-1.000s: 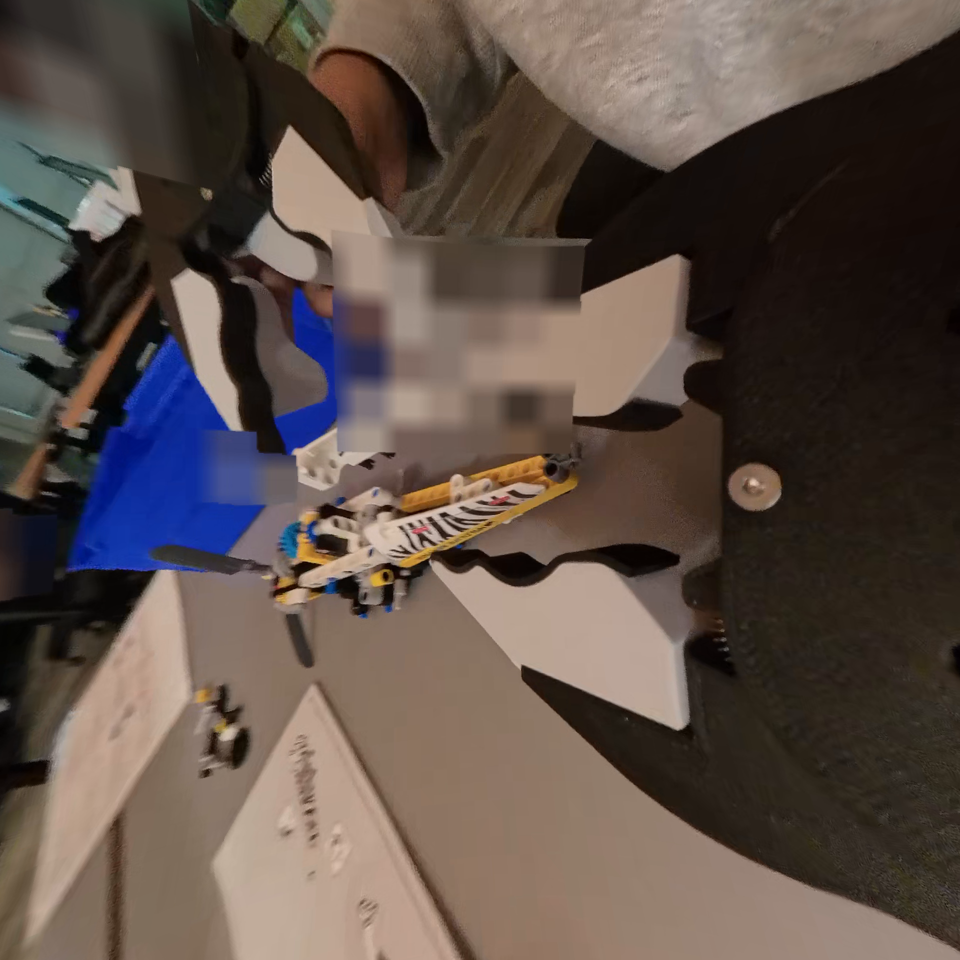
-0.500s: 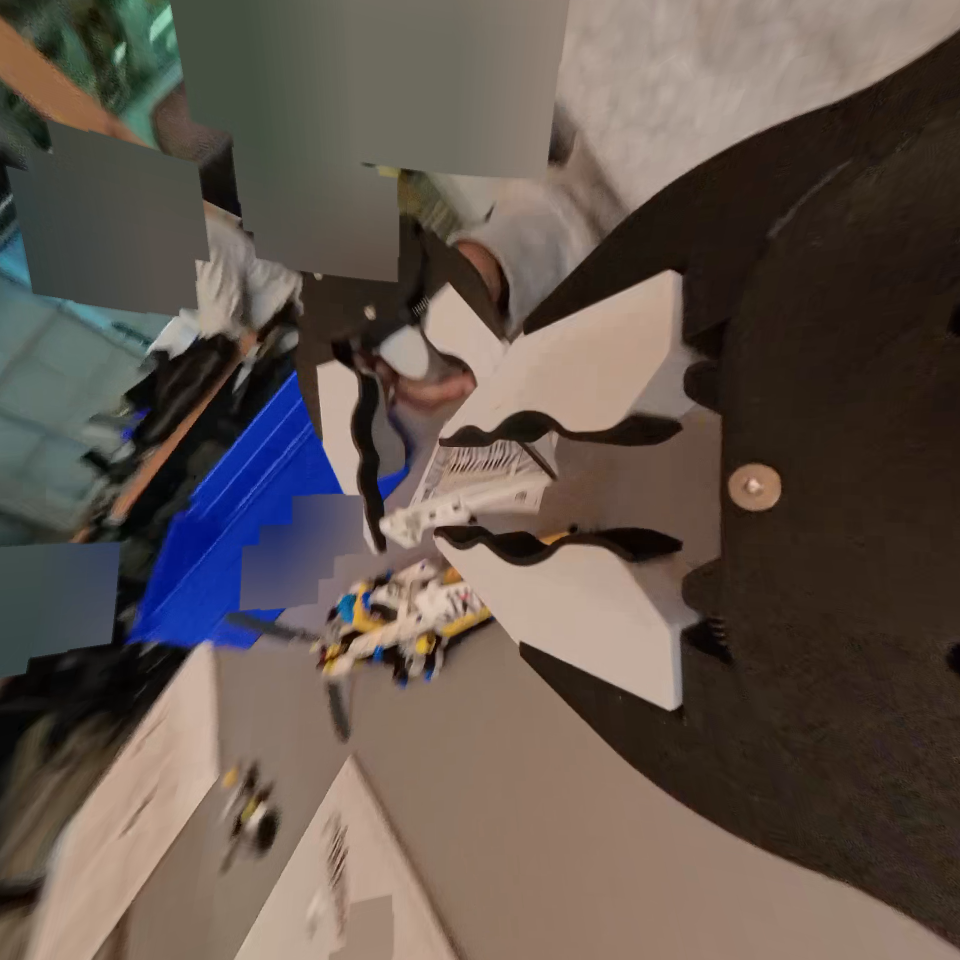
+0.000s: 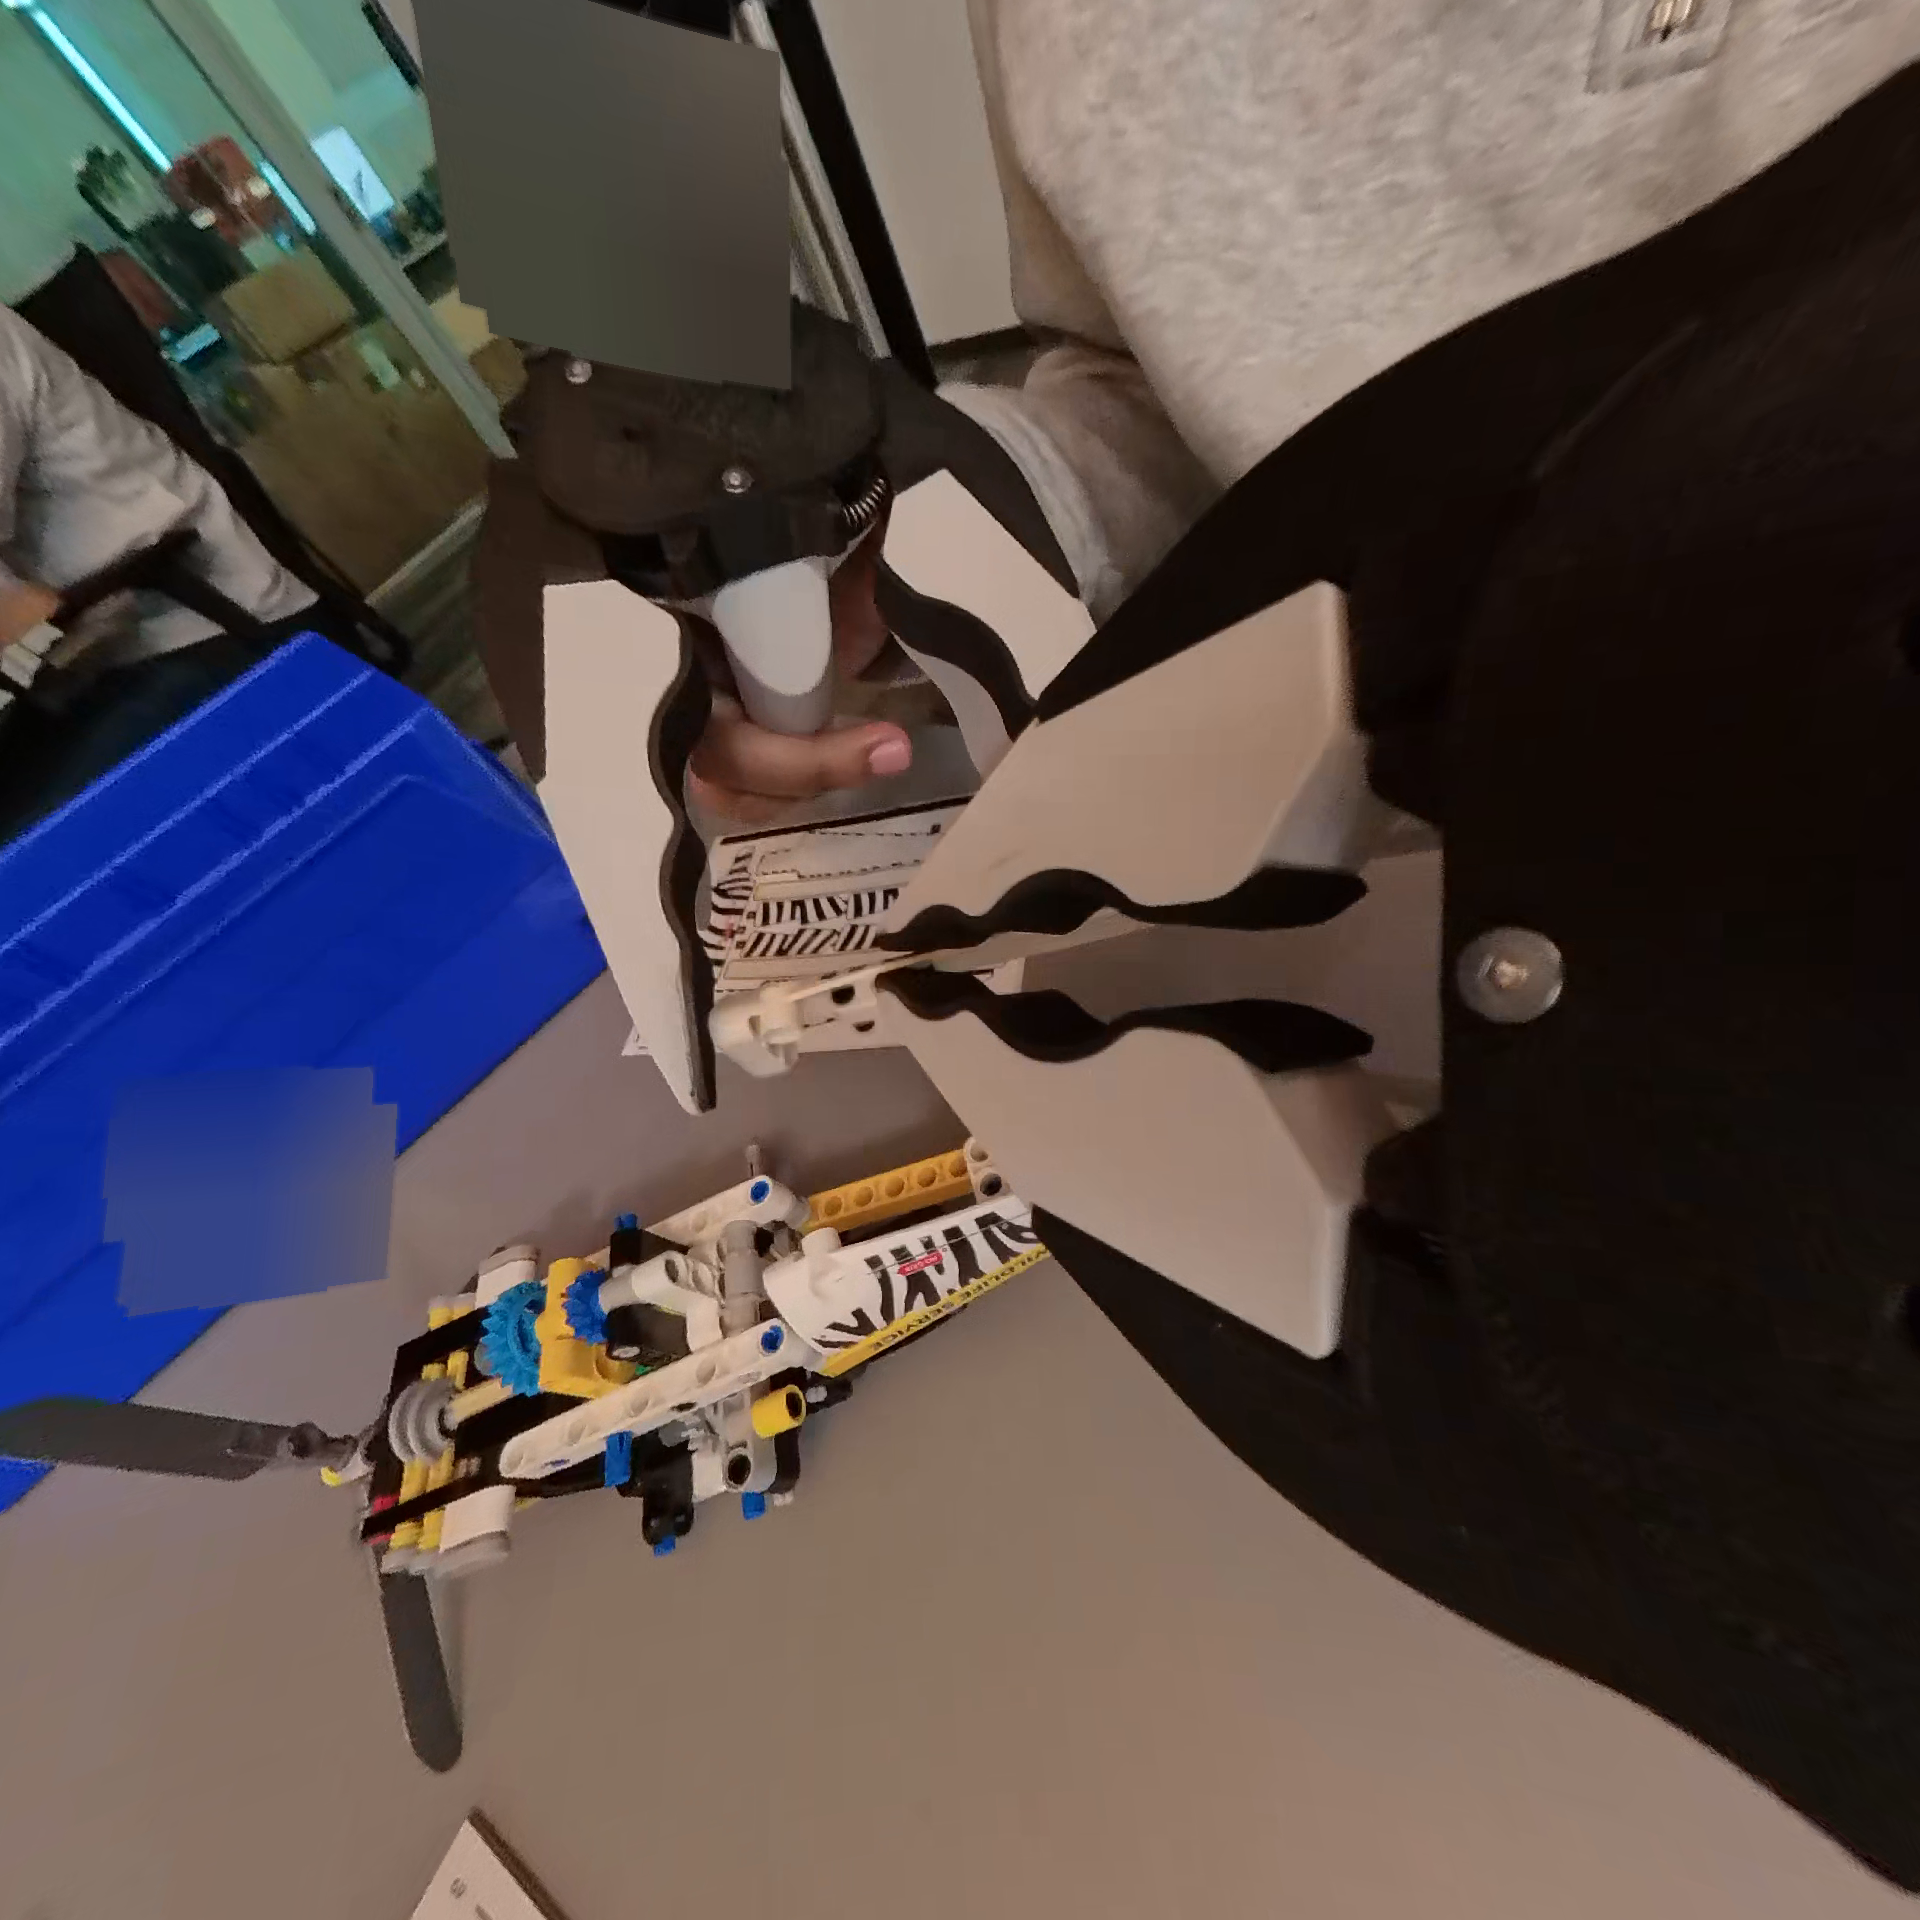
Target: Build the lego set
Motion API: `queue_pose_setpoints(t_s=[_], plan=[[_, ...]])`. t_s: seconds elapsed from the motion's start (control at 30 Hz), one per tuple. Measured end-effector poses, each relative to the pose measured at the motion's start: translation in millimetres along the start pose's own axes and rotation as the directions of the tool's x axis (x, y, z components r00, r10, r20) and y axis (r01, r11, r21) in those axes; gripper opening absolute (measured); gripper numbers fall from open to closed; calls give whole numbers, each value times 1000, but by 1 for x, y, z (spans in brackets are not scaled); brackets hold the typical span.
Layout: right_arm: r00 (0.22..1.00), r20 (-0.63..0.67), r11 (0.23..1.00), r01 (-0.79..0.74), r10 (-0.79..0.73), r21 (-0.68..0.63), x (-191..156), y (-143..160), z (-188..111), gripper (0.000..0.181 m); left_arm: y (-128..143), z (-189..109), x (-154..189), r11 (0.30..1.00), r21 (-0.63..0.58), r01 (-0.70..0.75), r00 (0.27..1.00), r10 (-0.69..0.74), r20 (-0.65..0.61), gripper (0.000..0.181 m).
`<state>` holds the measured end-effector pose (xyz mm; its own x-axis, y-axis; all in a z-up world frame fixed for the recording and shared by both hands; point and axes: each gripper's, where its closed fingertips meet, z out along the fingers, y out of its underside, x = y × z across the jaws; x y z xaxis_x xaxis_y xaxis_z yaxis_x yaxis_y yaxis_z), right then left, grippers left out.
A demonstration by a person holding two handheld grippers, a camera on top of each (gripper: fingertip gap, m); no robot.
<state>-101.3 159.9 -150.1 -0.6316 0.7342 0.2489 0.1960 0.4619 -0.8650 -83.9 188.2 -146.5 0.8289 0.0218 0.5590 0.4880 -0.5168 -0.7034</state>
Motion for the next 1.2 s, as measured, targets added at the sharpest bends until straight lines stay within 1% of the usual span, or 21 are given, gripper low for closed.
queue_pose_setpoints(t_s=[0.03,0.07,0.1,0.13,0.2,0.23,0.27,0.3,0.37,0.43,0.47,0.5,0.6,0.67,0.7,0.77,0.83,0.97,1.07,1.13,1.2], plan=[[1000,-8,1000,-3,3,28,2,-3,-2,92,-3,-1,1,1000,4,13,1000,-13,-14,0],[999,-33,998,-5,7,60,7,-6,-5,88,-5,-2,-3,1000,7,19,1000,-19,1,0],[997,-70,995,-13,20,97,14,-9,-10,78,-10,-5,-9,1000,21,5,1000,-6,27,0],[994,-96,990,-42,55,132,20,-11,-16,80,-14,-9,-14,999,35,1,999,-3,50,0],[971,-128,973,-181,200,142,35,-4,-26,89,-21,-16,-18,999,44,29,999,-30,31,0],[947,-126,952,-282,295,116,40,5,-29,87,-23,-18,-19,998,44,48,999,-49,15,0],[910,-120,917,-391,398,77,40,17,-28,80,-24,-18,-20,997,38,63,998,-63,5,0],[860,-106,866,-499,499,31,37,29,-26,71,-23,-17,-21,997,25,74,997,-74,-2,0],[754,-33,754,-656,656,-21,22,40,-19,63,-20,-11,-21,997,-7,82,996,-83,-15,0],[662,34,662,-749,749,26,14,39,-14,55,-15,-4,-17,996,-34,81,996,-82,-29,0],[620,30,617,-784,784,68,17,41,-13,50,-14,0,-16,996,-41,78,996,-79,-29,0],[587,24,582,-807,810,98,20,43,-13,41,-13,2,-16,996,-43,72,997,-74,-26,0],[546,2,543,-833,838,108,23,54,-13,19,-14,4,-19,998,-36,54,998,-55,-7,0],[534,9,530,-841,846,107,23,55,-11,8,-14,3,-22,998,-35,45,999,-44,9,0],[525,22,520,-847,851,108,22,53,-9,5,-13,2,-23,998,-41,42,999,-42,12,0],[511,31,505,-856,859,108,21,52,-4,5,-8,3,-22,997,-65,47,999,-46,6,0],[511,26,506,-856,859,105,21,51,0,6,-2,4,-24,994,-93,56,998,-55,7,0],[513,-26,512,-850,858,123,29,55,0,4,-1,6,-27,992,-87,87,996,-87,2,0],[500,-10,500,-864,866,66,22,58,6,2,-2,9,-29,991,-88,105,994,-106,-9,0],[511,-28,511,-860,859,7,17,63,12,3,0,11,-32,989,-98,108,994,-108,4,0],[537,-46,536,-844,843,-16,15,64,16,0,3,11,-36,989,-104,109,994,-107,27,0]])
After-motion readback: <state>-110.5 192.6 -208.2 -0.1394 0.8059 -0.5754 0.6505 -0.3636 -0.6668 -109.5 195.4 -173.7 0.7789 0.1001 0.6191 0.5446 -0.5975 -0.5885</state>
